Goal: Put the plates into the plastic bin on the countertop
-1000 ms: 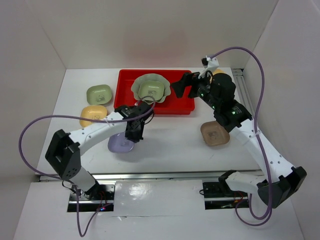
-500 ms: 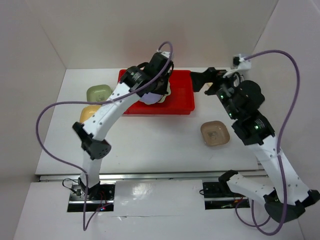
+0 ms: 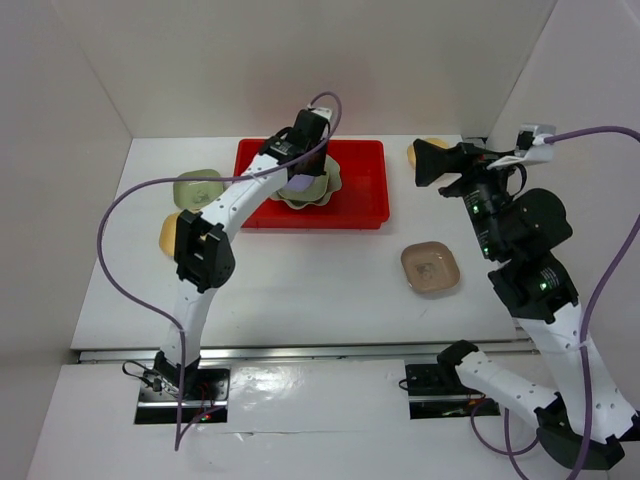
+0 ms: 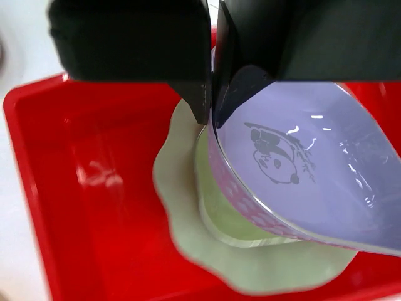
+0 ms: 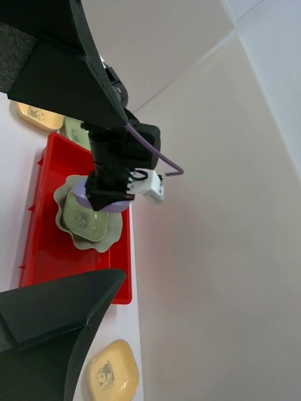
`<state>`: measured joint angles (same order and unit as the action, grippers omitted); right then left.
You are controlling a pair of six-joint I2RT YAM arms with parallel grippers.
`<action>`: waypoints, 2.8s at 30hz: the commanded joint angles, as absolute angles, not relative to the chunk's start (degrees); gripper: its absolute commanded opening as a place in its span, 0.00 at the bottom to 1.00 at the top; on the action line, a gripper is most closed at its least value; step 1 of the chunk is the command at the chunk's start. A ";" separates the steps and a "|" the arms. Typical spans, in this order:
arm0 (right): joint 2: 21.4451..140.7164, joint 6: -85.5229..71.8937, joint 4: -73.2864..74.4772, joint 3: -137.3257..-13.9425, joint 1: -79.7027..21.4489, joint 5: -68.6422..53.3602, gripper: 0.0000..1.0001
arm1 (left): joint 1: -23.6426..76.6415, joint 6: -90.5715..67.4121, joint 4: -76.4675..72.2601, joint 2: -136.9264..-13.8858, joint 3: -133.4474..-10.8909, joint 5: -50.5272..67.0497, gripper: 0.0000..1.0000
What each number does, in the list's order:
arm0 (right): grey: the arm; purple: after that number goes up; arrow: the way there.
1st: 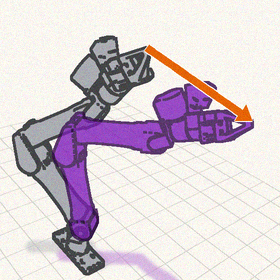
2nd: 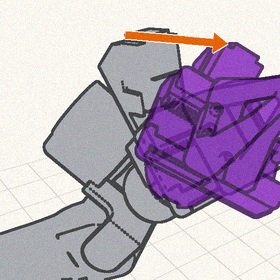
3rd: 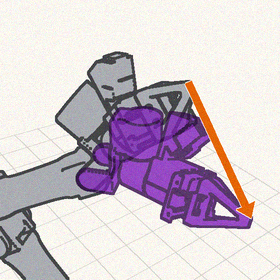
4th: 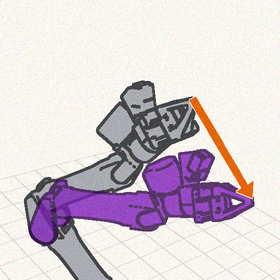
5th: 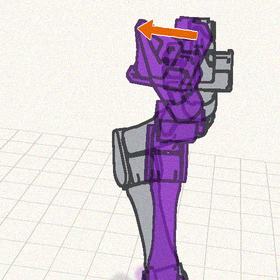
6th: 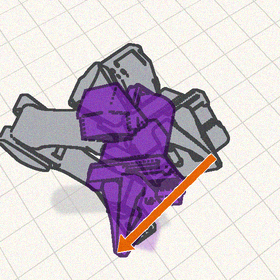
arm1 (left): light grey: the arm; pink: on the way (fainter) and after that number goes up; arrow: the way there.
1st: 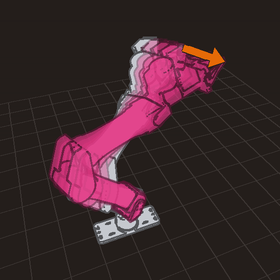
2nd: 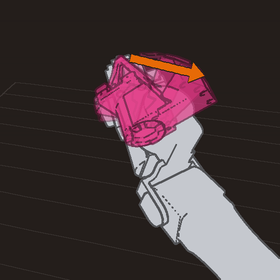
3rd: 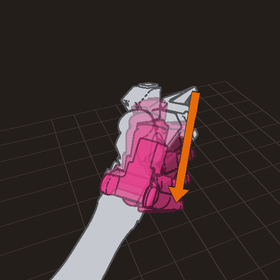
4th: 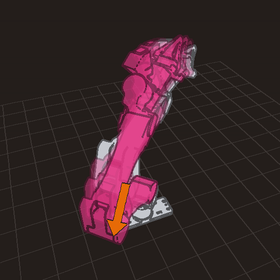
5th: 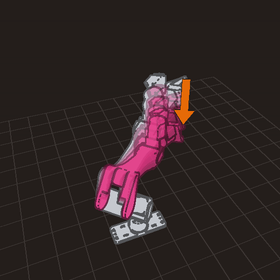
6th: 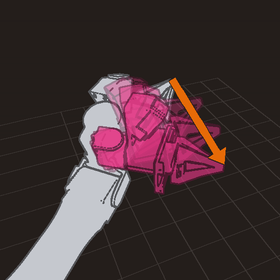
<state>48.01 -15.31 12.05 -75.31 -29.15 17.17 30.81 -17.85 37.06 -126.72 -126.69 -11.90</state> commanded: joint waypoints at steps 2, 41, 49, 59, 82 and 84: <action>48.86 -14.59 12.83 -74.53 -29.18 17.14 1.00 | 32.17 -13.10 27.43 -129.37 -131.31 -10.38 0.00; 55.10 -15.64 12.83 -73.47 -29.18 16.79 1.00 | 28.39 -18.46 24.79 -126.39 -126.74 -13.18 0.74; 57.29 -15.64 11.69 -72.95 -28.40 21.78 1.00 | 31.54 -18.46 25.92 -120.77 -128.76 -17.65 0.96; 81.45 -27.51 6.25 -73.29 2.89 -4.39 1.00 | 31.11 -28.91 43.94 -101.19 -121.05 -21.88 1.00; 114.96 -44.90 -2.10 -85.00 0.62 22.41 0.96 | 28.56 -26.63 47.46 -64.87 -85.61 -13.63 1.00; 116.01 -47.10 -2.72 -84.29 0.62 22.41 0.95 | 29.88 -26.63 47.46 -64.34 -84.47 -14.75 1.00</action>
<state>117.12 -40.82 2.79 -86.11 0.49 17.72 28.45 -27.18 49.19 -66.15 -85.10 -15.46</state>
